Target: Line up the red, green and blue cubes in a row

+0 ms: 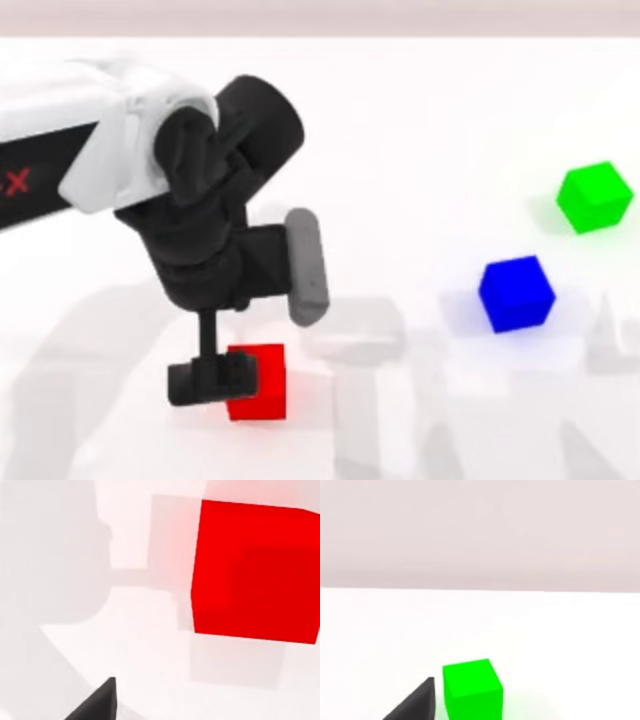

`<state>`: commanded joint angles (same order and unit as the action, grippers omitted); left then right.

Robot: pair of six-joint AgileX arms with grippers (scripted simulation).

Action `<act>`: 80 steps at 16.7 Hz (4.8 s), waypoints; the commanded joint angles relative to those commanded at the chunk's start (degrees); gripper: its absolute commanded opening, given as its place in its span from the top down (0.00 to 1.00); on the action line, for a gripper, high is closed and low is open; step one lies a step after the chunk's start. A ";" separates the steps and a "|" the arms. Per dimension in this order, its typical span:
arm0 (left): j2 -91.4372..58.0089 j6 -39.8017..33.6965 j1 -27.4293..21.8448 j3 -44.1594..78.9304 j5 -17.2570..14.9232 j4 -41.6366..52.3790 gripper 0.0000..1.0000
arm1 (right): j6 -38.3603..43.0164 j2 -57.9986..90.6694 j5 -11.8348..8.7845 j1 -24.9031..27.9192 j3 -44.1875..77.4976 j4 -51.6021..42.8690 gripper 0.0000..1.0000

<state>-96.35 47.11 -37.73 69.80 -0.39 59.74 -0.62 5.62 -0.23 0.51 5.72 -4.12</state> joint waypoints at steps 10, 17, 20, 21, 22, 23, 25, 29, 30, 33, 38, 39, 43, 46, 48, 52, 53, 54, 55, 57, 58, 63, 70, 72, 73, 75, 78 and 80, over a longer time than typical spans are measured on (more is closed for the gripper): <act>40.24 -17.30 18.30 -31.09 1.20 -22.07 0.00 | -4.49 52.63 0.32 1.76 47.80 -30.30 0.00; 73.45 -32.90 30.85 -55.43 1.39 -41.51 0.00 | -8.15 97.33 0.64 3.28 85.20 -55.24 0.00; 83.05 -38.73 34.57 -62.38 1.12 -48.98 0.00 | -9.36 111.32 0.67 3.81 98.12 -63.59 0.00; 85.80 -40.44 35.55 -64.12 1.00 -51.18 0.00 | -9.69 115.19 0.66 3.96 101.99 -65.86 0.00; 88.35 -42.00 36.41 -65.61 0.87 -53.18 0.00 | -9.98 118.64 0.64 4.09 105.56 -67.83 0.00; 90.82 -43.49 37.18 -66.95 0.74 -55.08 0.00 | -10.24 121.68 0.62 4.20 108.79 -69.52 0.00; 94.31 -45.63 38.21 -68.70 0.54 -57.82 0.00 | -10.64 126.38 0.57 4.37 113.90 -72.05 0.00; 96.35 -47.11 38.88 -69.81 0.39 -59.74 0.00 | -10.92 129.63 0.50 4.49 117.36 -73.69 0.00; 96.35 -47.11 38.88 -69.81 0.39 -59.74 0.00 | -10.92 129.63 0.50 4.49 117.36 -73.69 0.00; 96.35 -47.11 38.88 -69.81 0.39 -59.74 0.00 | -10.88 129.55 0.52 4.14 117.22 -73.58 0.00; 96.35 -47.11 38.88 -69.81 0.39 -59.74 0.00 | -10.95 130.49 0.51 4.43 111.44 -66.92 0.00; 96.35 -47.11 38.88 -69.81 0.39 -59.74 0.00 | -10.91 130.89 0.52 4.46 109.49 -64.26 0.00; 96.35 -47.11 38.88 -69.81 0.39 -59.74 0.00 | -10.80 132.18 0.53 4.57 103.85 -57.58 0.00; 96.35 -47.11 38.88 -69.81 0.39 -59.74 0.00 | -10.80 132.24 0.53 4.57 103.68 -57.41 0.00; 96.35 -47.11 38.88 -69.81 0.39 -59.74 0.00 | -10.80 132.24 0.53 4.57 103.68 -57.41 0.08; 96.35 -47.11 38.88 -69.81 0.39 -59.74 0.00 | -10.80 132.24 0.53 4.57 103.68 -57.41 0.38; 96.35 -47.11 38.88 -69.81 0.39 -59.74 0.00 | -10.80 132.24 0.53 4.57 103.68 -57.41 0.45; 96.35 -47.11 38.88 -69.81 0.39 -59.74 0.00 | -10.80 132.24 0.53 4.57 103.68 -57.41 0.53; 96.35 -47.11 38.88 -69.81 0.39 -59.74 0.00 | -10.80 132.24 0.53 4.57 103.68 -57.41 0.60; 96.35 -47.11 38.88 -69.81 0.39 -59.74 0.00 | -10.80 132.24 0.53 4.57 103.68 -57.41 0.75; 96.35 -47.11 38.88 -69.81 0.39 -59.74 0.00 | -10.80 132.24 0.53 4.57 103.68 -57.41 0.83; 96.35 -47.11 38.88 -69.81 0.39 -59.74 0.00 | -10.80 132.24 0.53 4.57 103.68 -57.41 1.00; 96.35 -47.11 38.88 -69.81 0.39 -59.74 0.00 | -10.74 132.13 0.54 4.42 103.89 -57.63 1.00; 96.35 -47.11 38.88 -69.81 0.39 -59.74 0.00 | -10.79 131.81 0.54 4.52 105.82 -59.74 1.00; 96.35 -47.11 38.88 -69.81 0.39 -59.74 0.00 | -10.76 131.50 0.54 4.54 107.27 -61.45 1.00; 96.35 -47.11 38.88 -69.81 0.39 -59.74 0.00 | -10.73 130.82 0.51 4.62 110.45 -65.70 1.00; 96.35 -47.11 38.88 -69.81 0.39 -59.74 0.00 | -10.81 129.79 0.51 4.85 114.48 -70.78 1.00; 96.35 -47.11 38.88 -69.81 0.39 -59.74 0.00 | -10.83 129.56 0.51 4.90 115.14 -71.47 1.00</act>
<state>0.00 0.00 1.15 0.00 0.00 0.00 -11.45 135.19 0.28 5.41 120.86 -75.59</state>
